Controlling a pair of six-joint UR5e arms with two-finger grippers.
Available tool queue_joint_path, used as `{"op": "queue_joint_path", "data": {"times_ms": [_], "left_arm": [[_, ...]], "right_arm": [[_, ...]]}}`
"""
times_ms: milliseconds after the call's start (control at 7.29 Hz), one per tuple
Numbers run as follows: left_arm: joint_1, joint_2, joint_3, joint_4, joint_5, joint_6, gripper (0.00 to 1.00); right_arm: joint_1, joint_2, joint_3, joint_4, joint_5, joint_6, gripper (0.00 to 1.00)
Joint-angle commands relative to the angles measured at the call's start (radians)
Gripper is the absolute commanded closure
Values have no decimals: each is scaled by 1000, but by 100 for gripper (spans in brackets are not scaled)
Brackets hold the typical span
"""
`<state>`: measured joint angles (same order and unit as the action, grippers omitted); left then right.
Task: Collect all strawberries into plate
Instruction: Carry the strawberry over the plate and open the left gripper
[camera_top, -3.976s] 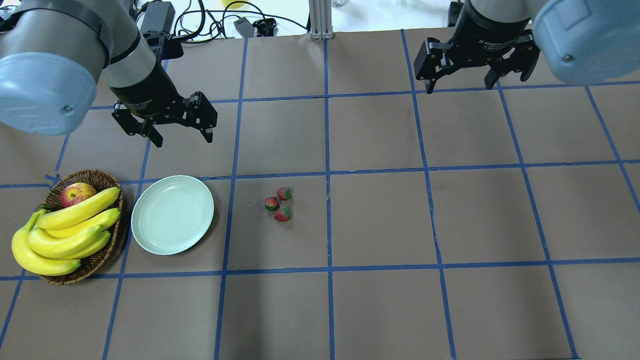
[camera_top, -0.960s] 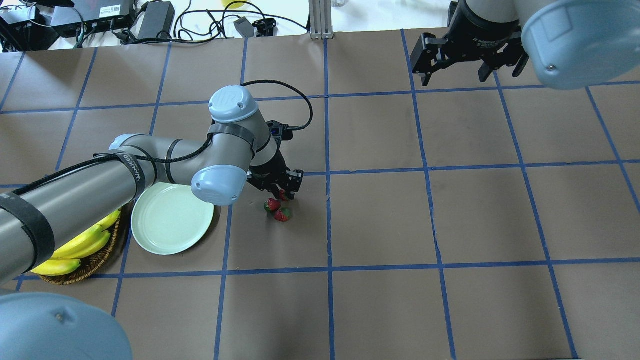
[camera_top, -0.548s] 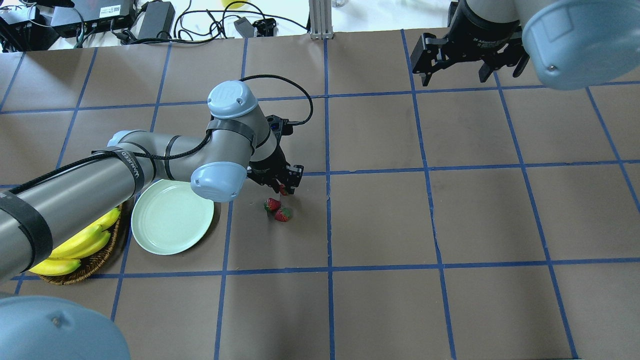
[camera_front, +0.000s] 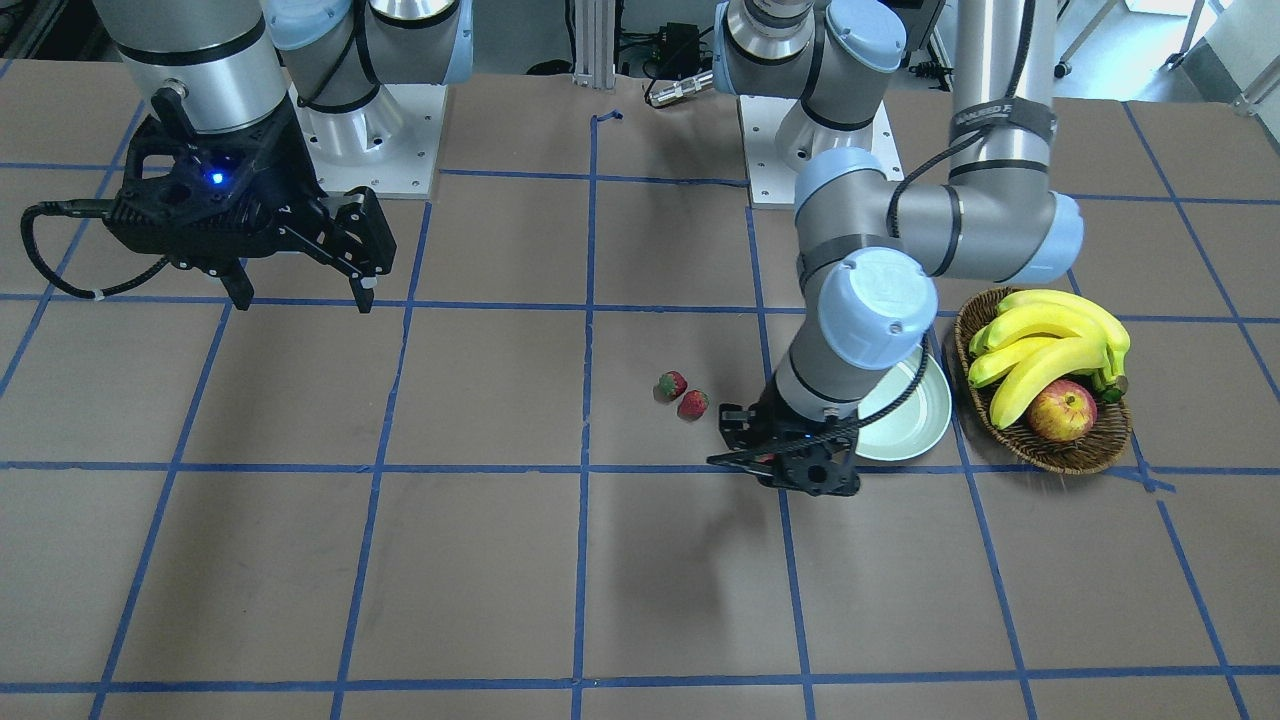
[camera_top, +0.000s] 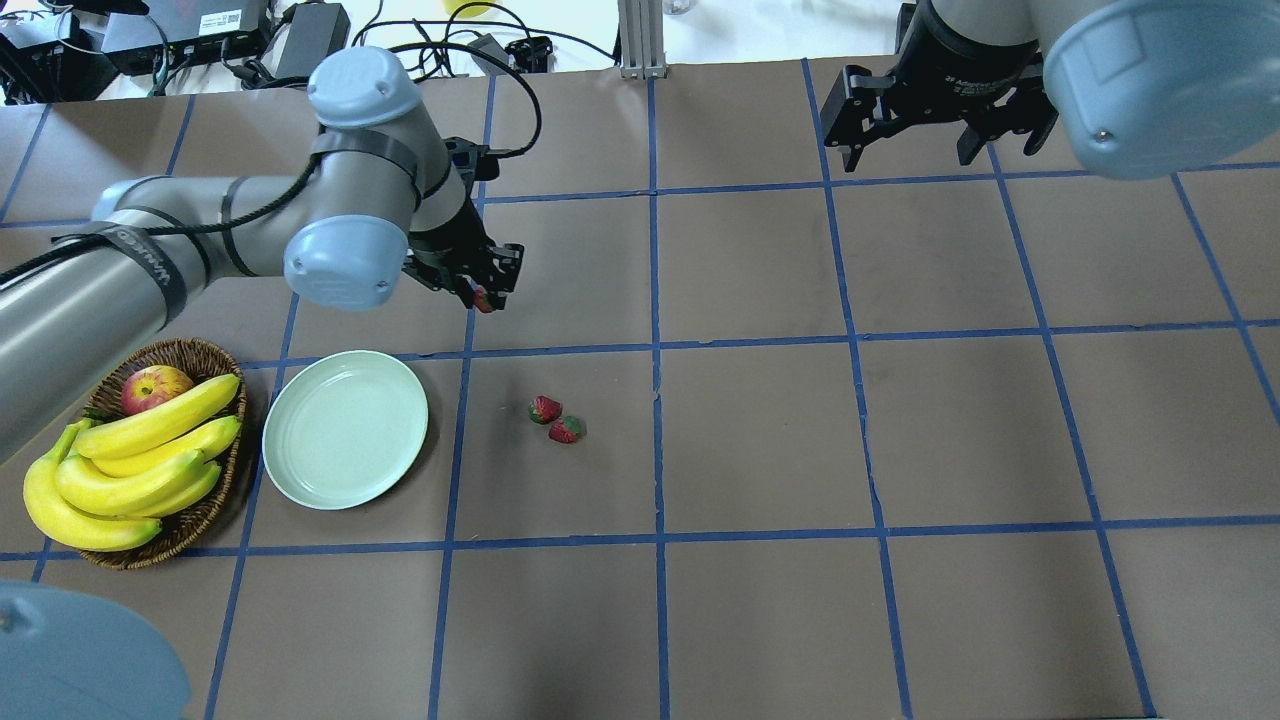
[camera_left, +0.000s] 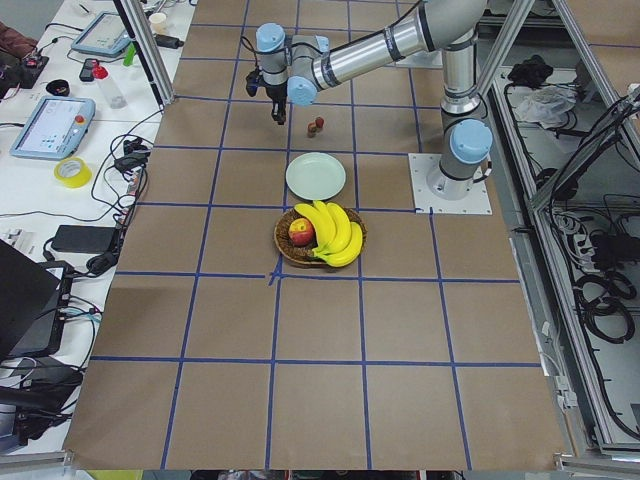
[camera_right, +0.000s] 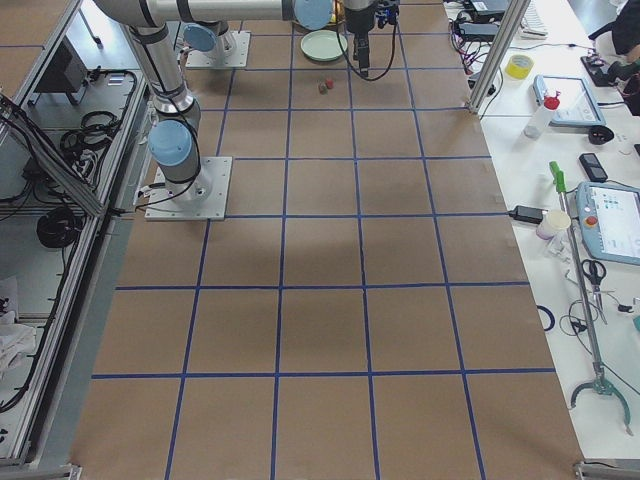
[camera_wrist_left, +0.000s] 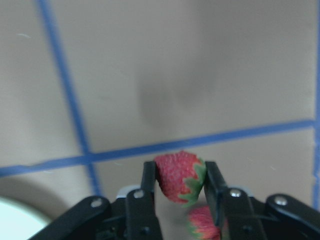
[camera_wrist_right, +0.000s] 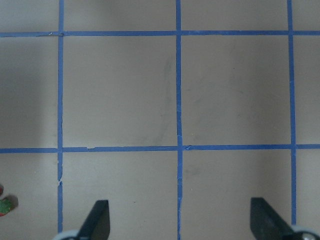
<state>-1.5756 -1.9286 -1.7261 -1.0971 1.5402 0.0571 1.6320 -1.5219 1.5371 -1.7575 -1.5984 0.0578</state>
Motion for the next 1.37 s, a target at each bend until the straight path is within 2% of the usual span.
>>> {"op": "queue_joint_path", "data": {"times_ms": [0,411,548,823,960,1097,1234], "left_arm": [[176,23,-42,-61,93,36,100],[271,33,-105,-137,101,53,100],[299,37,-121,-168,145,56,100],[319,30,-144,-172,149,40,100],[316,23,-144,-175,144,38,35],[316,22,-144,-182,129,37,0],[306,28,-132,-196,124,36,0]], "right_arm": [[0,0,0,0,0,-4,0],[-1,0,0,-2,2,-9,0],[-1,0,0,-2,2,-7,0],[-1,-1,17,-13,8,-9,0],[-1,-1,17,-13,8,-7,0],[-3,-1,17,-13,8,-9,0],[-1,0,17,-13,30,-10,0]]}}
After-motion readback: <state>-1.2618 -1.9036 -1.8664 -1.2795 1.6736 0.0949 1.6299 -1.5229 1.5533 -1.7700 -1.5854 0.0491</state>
